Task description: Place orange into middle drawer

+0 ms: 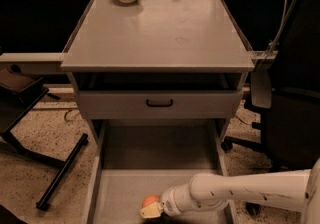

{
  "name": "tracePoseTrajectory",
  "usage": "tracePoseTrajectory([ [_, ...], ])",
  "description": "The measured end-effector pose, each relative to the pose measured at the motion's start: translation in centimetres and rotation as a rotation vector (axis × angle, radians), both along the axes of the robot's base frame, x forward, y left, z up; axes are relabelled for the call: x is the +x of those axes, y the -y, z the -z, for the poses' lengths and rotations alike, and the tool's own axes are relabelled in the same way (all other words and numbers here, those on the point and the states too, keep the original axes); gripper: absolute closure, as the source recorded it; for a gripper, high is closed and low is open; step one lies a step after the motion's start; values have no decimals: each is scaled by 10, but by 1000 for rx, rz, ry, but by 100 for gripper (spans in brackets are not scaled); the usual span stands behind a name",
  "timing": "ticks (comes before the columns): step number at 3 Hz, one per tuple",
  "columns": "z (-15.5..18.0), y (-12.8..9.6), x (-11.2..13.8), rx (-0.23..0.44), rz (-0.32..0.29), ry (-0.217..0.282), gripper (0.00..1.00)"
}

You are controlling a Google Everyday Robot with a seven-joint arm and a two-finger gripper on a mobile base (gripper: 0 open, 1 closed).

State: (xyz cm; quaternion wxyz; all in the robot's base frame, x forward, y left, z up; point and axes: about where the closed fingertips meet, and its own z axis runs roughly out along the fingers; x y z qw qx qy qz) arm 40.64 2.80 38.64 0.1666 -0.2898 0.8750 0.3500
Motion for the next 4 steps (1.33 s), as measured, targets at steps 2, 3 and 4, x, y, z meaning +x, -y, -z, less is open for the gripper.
tracePoseTrajectory([
  [2, -58, -16, 63, 43, 60, 180, 100],
  [3, -52, -11, 82, 40, 98, 179, 100],
  [4, -25, 2, 104, -10, 132, 163, 100],
])
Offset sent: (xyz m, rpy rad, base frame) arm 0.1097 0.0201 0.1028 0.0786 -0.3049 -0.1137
